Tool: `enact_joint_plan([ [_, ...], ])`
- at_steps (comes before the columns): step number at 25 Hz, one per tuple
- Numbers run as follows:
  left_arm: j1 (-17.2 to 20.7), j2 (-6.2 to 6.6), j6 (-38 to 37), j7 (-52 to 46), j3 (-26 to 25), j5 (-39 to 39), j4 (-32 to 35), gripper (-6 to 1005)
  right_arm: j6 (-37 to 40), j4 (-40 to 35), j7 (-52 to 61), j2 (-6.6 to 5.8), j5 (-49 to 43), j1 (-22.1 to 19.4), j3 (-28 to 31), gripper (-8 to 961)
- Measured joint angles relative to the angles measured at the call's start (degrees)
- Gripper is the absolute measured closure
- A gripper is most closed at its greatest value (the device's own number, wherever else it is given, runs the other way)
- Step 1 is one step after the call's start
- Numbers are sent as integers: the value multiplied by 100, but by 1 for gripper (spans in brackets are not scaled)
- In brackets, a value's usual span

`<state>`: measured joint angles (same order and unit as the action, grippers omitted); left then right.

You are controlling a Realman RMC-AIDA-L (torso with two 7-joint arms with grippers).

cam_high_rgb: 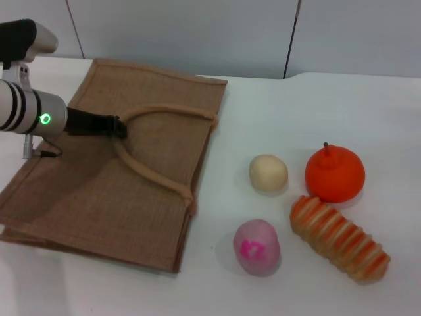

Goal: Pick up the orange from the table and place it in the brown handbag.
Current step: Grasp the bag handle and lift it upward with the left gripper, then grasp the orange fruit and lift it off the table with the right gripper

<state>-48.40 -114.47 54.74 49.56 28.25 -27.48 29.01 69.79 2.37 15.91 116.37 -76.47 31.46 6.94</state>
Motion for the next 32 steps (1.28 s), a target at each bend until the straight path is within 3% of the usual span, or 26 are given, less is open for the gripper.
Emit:
enact_joint_plan([
  [5, 140, -28, 132, 391, -24, -772, 15, 822, -1, 0, 0, 0, 0, -17, -14, 157],
  [9, 432, -37, 379, 1145, -26, -2164, 26, 852, 20, -6, 158, -8, -64, -19, -153, 157],
  [15, 875, 37, 1031, 1965, -41, -3827, 35, 871, 67, -411, 947, -41, -249, 25, -1086, 157],
  [22, 1235, 42, 1857, 2784, -53, -5284, -7, 873, 281, -1218, 1865, -46, -1539, 45, -1717, 158],
  [32, 1422, 48, 2550, 3082, -73, -5911, -23, 875, 747, -1970, 3053, -72, -3826, 319, -1855, 158],
])
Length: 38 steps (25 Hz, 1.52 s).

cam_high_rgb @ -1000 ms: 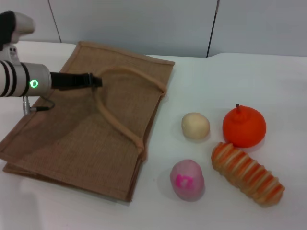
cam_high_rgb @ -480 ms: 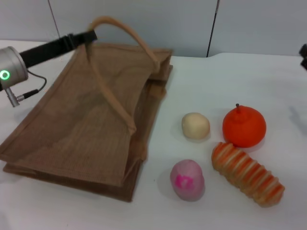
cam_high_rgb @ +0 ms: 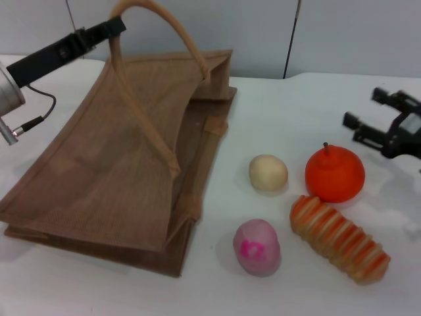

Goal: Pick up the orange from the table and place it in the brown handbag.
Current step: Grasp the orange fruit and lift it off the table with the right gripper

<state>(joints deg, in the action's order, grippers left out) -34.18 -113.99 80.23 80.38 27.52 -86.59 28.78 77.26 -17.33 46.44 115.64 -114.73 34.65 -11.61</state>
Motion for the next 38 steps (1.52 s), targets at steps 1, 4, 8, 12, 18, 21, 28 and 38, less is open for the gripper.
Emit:
enact_joint_plan([
  [1, 17, 0, 59, 33, -2, -71, -2, 875, -17, 0, 55, -7, -195, 68, -1, 158],
  [4, 56, 0, 239, 93, -3, -228, -5, 875, -68, -2, 191, -4, -690, 238, -3, 158],
  [8, 90, 1, 402, 103, -3, -335, -5, 875, -79, -8, 440, -9, -1231, 405, -5, 159],
  [12, 111, 13, 511, 102, -48, -382, -5, 875, -107, -84, 659, -11, -1649, 481, -8, 159],
  [18, 119, 23, 629, 96, -145, -392, -4, 875, -286, -129, 738, -1, -1739, 502, -14, 159],
  [21, 121, 25, 634, 100, -148, -394, -4, 875, -308, -132, 745, -3, -1829, 510, -17, 159],
  [28, 123, 26, 651, 107, -145, -394, -4, 875, -607, -134, 937, -1, -2105, 575, -16, 160],
  [38, 123, 27, 651, 109, -142, -394, -4, 874, -625, -125, 946, 10, -2112, 605, -12, 276],
])
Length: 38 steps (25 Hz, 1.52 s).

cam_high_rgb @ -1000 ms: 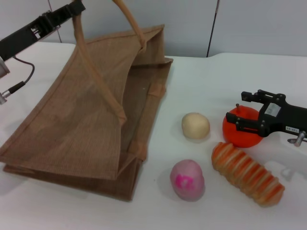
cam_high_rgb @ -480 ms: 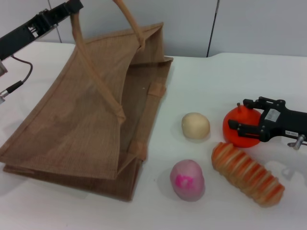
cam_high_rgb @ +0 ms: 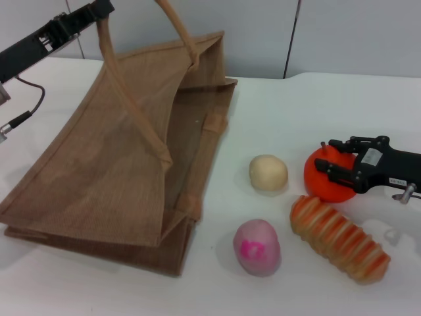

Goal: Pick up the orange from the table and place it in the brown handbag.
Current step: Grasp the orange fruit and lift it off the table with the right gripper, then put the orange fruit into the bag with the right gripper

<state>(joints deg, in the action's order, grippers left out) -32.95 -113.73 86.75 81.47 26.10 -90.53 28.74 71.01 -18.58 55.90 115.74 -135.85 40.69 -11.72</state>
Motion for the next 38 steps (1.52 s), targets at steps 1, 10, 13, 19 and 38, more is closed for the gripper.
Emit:
enact_joint_plan([
  [1, 0, 0, 0, 0, 0, 0, 0, 874, -17, 0, 0, 2, 1, 0, 5, 334],
  [10, 0, 0, 0, 0, 0, 0, 0, 874, -153, 3, 0, 14, -2, 3, -4, 619],
  [13, 0, 0, 0, -7, 0, 0, 0, 874, -213, -1, -3, 13, -3, -2, 7, 646],
  [19, 0, 4, 7, -24, 0, 0, 0, 874, -248, -12, -98, 12, 135, -45, 184, 689],
  [38, -63, 29, 546, -42, 6, -248, 0, 874, 942, 303, -867, 41, 732, 287, 543, 802],
])
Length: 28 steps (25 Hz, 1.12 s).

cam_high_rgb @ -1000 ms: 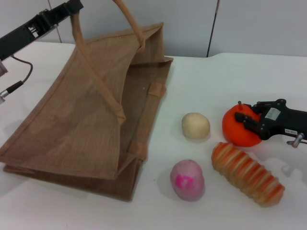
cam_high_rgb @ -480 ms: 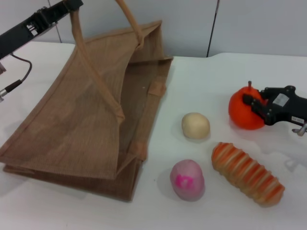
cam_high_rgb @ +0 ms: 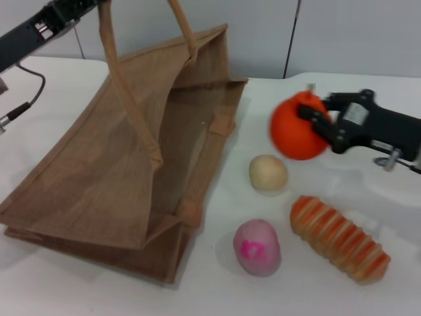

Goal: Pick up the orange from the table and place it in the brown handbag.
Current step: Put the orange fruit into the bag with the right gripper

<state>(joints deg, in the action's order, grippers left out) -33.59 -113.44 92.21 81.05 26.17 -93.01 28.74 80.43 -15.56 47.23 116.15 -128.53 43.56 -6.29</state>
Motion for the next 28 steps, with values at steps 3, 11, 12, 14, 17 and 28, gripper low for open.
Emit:
enact_joint_plan([
  [3, -40, -6, 96, -18, 2, -23, 0, 874, -18, 223, -122, 4, -17, 188, -43, 806],
  [11, -119, -4, 447, -180, -1, -175, 0, 874, -459, 1049, -531, 15, -76, 785, -334, 816],
  [12, -140, -1, 482, -214, 4, -181, 0, 874, -552, 1139, -555, 17, -76, 854, -398, 817],
  [14, -186, 9, 535, -269, 25, -181, 0, 874, -746, 1329, -627, 23, -77, 1008, -509, 820],
  [17, -236, 14, 628, -317, 27, -183, 0, 874, -945, 1580, -773, 29, -76, 1214, -596, 840],
  [28, -408, 11, 1020, -534, 1, -183, 0, 873, -2220, 2136, -1039, 61, -73, 1685, -573, 862],
])
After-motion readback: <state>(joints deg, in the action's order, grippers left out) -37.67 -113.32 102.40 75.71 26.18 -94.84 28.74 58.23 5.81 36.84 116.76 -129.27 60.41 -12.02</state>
